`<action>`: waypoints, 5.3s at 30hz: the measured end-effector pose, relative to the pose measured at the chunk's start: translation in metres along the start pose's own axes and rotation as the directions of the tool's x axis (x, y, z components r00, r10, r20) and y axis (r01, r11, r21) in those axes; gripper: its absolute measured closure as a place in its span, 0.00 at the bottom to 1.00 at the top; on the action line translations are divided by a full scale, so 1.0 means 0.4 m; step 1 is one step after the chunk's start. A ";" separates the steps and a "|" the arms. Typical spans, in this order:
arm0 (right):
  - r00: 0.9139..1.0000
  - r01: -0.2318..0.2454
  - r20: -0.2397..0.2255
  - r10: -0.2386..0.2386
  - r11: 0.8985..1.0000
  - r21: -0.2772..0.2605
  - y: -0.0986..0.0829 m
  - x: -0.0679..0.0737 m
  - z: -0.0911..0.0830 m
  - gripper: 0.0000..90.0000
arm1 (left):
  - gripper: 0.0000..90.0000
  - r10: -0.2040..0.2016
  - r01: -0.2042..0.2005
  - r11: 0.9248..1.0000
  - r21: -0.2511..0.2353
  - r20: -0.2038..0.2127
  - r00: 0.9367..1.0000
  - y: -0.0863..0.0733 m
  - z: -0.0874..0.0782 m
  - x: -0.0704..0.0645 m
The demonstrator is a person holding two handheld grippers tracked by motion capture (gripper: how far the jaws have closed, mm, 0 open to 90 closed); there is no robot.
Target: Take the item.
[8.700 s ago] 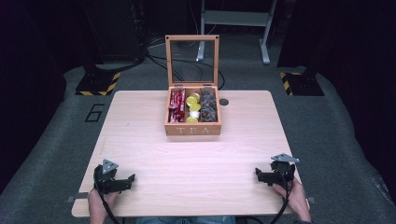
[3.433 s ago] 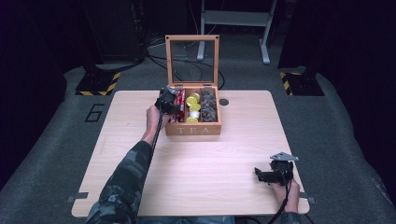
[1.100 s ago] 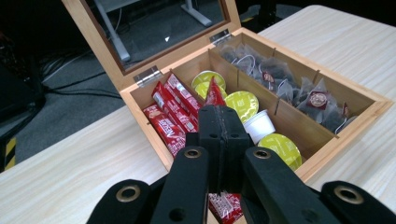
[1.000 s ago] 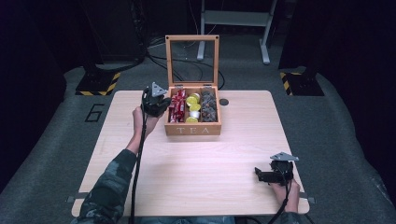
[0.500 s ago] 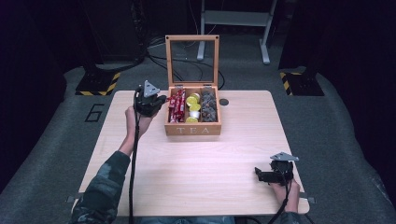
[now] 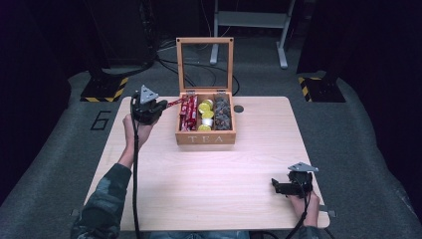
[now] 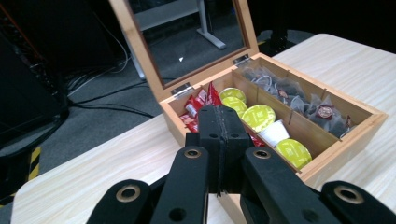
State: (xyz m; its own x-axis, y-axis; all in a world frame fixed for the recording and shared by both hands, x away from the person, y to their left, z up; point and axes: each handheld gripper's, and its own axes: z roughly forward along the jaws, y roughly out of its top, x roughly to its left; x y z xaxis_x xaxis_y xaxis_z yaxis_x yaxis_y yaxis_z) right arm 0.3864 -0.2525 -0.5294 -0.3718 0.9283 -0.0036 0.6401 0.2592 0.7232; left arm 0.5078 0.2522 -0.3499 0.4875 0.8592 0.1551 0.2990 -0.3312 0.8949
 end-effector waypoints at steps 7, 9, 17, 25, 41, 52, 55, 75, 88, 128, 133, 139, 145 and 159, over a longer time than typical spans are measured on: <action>1.000 0.000 0.001 0.000 1.000 0.000 0.000 0.000 0.000 0.04 | 1.00 -0.015 0.015 1.000 -0.001 -0.019 1.000 -0.014 -0.024 0.025; 1.000 -0.001 0.001 0.001 1.000 0.000 0.000 0.000 0.000 0.04 | 1.00 -0.020 0.020 1.000 -0.001 -0.023 1.000 -0.017 -0.029 0.031; 1.000 0.004 0.000 -0.004 1.000 -0.001 0.000 -0.001 0.000 0.04 | 1.00 -0.041 0.040 0.999 -0.013 -0.045 0.998 -0.034 -0.048 0.052; 1.000 0.004 0.000 -0.004 1.000 -0.001 0.000 -0.001 0.000 0.04 | 1.00 -0.063 0.062 0.998 -0.019 -0.064 0.996 -0.054 -0.062 0.072; 1.000 -0.004 0.000 0.004 1.000 -0.001 0.000 0.001 0.000 0.04 | 1.00 -0.108 0.107 0.994 -0.009 -0.100 0.989 -0.110 -0.093 0.111; 1.000 -0.005 0.000 0.005 1.000 -0.001 0.000 0.001 0.000 0.04 | 1.00 -0.129 0.131 0.991 0.008 -0.121 0.984 -0.154 -0.096 0.132; 1.000 -0.004 0.001 0.004 1.000 -0.001 0.000 0.000 0.000 0.04 | 1.00 -0.130 0.134 0.991 0.018 -0.126 0.983 -0.169 -0.094 0.135; 1.000 -0.002 0.002 0.002 1.000 -0.002 0.000 0.000 0.000 0.04 | 1.00 -0.204 0.217 0.974 0.067 -0.159 0.966 -0.291 -0.056 0.166; 1.000 -0.002 0.003 0.002 1.000 -0.002 0.000 0.000 0.000 0.04 | 1.00 -0.228 0.245 0.965 0.096 -0.157 0.961 -0.356 -0.047 0.161; 1.000 -0.003 0.004 0.003 1.000 -0.004 0.000 0.000 0.000 0.04 | 0.95 -0.311 0.340 0.914 0.221 -0.153 0.938 -0.495 -0.013 0.166; 1.000 -0.003 0.004 0.003 1.000 -0.003 0.000 0.000 0.000 0.04 | 0.85 -0.319 0.340 0.910 0.237 -0.125 0.939 -0.494 -0.019 0.168; 1.000 -0.003 0.004 0.003 1.000 -0.003 0.000 0.000 0.000 0.04 | 0.60 -0.316 0.337 0.910 0.242 -0.123 0.941 -0.482 -0.023 0.160; 1.000 -0.003 0.004 0.003 1.000 -0.003 0.000 0.000 0.000 0.04 | 0.34 -0.289 0.308 0.919 0.245 -0.110 0.951 -0.463 -0.044 0.152; 1.000 -0.002 0.005 0.002 1.000 -0.004 0.000 0.000 0.000 0.04 | 0.17 -0.242 0.254 0.935 0.245 -0.077 0.967 -0.429 -0.114 0.120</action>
State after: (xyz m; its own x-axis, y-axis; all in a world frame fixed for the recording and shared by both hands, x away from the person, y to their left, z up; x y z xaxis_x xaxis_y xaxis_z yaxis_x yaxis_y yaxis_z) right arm 0.3861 -0.2525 -0.5294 -0.3671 0.9302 -0.0052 0.6386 0.2561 0.7257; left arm 0.4422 0.3681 -0.4770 0.3355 0.9414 -0.0346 0.6050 -0.1871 0.7740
